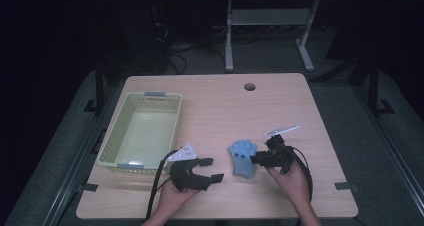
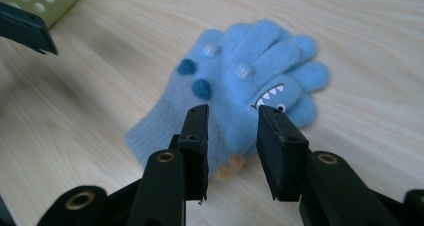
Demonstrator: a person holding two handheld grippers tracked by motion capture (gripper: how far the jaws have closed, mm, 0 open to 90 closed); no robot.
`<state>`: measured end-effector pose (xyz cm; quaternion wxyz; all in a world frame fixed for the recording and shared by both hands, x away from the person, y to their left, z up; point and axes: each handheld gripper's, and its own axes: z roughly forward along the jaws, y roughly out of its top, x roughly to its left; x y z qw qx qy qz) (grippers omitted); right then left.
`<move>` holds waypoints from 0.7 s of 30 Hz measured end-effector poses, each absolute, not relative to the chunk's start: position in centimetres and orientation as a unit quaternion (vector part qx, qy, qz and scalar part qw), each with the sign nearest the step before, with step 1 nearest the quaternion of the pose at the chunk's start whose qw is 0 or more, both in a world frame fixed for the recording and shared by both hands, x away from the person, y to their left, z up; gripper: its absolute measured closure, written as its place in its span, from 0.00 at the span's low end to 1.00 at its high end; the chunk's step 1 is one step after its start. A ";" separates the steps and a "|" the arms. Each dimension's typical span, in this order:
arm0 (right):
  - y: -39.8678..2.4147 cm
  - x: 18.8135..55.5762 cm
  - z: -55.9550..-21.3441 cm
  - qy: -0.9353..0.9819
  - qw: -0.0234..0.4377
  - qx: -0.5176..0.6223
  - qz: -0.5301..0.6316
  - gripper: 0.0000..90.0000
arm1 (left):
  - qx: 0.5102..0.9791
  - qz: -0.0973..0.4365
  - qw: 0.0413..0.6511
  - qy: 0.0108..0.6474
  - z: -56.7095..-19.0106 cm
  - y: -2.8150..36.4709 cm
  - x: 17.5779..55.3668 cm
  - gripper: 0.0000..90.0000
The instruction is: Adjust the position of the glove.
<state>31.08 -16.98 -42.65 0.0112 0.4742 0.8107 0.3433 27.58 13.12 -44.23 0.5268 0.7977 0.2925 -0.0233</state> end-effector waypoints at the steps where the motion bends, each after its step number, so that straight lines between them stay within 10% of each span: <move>1: -17.2 31.0 -42.7 0.808 0.008 0.476 0.347 0.74 | 0.799 -0.026 0.524 0.293 -44.2 13.0 27.8 0.36; 13: -18.7 30.4 -43.8 0.811 -0.011 0.482 0.333 0.92 | 0.777 -0.081 0.484 0.393 -45.4 10.9 31.7 0.81; 21: -18.7 30.8 -44.9 0.812 -0.031 0.486 0.322 0.91 | 0.762 -0.126 0.451 0.447 -47.2 9.4 34.0 0.88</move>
